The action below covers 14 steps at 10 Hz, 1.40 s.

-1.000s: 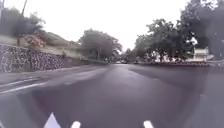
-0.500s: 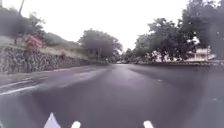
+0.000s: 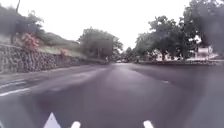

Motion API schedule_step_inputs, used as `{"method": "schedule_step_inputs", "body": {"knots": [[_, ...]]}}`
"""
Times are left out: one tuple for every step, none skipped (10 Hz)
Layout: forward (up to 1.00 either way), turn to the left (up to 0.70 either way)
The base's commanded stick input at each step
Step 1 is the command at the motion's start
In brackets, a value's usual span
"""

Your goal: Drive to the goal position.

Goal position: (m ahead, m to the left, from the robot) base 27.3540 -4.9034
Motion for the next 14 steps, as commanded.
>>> {"method": "schedule_step_inputs", "body": {"knots": [[0.70,0.00],[0.70,0.00],[0.70,0.00],[0.70,0.00],[0.70,0.00],[0.70,0.00],[0.70,0.00],[0.70,0.00],[0.70,0.00],[0.70,0.00],[0.70,0.00],[0.70,0.00],[0.70,0.00],[0.70,0.00]]}}
